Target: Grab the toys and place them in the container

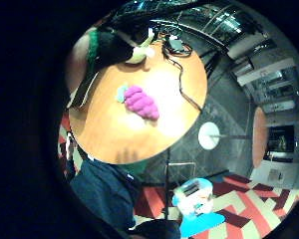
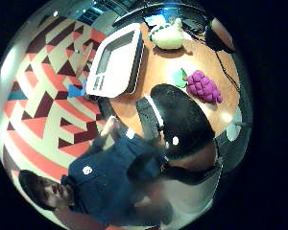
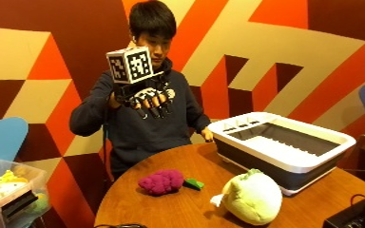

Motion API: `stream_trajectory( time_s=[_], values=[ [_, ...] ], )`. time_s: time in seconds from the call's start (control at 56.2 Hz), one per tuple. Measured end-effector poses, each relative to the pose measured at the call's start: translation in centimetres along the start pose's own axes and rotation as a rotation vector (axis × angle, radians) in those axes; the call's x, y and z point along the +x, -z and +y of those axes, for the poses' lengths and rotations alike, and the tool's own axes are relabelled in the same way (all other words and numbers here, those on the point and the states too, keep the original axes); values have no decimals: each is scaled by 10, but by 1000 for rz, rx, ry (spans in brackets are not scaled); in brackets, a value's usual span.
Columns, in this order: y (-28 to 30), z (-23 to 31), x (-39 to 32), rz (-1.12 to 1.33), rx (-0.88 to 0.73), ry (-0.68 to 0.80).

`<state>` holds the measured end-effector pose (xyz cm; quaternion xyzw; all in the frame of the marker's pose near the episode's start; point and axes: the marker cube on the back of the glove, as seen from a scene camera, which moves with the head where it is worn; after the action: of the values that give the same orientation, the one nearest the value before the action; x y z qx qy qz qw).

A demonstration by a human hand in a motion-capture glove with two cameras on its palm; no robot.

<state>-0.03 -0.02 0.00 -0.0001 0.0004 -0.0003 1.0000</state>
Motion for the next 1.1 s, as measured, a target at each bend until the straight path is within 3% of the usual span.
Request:
stream_trajectory(
  time_s=[0.196,0.391,0.765,0.907,1.103],
  values=[
    [3,-7,0,5,20,3],
    [-17,-30,10,60,230,29],
    [-166,-76,71,62,-106,-20],
    [-180,-81,71,19,-11,40],
    [-157,-94,58,16,91,125]
  ],
)
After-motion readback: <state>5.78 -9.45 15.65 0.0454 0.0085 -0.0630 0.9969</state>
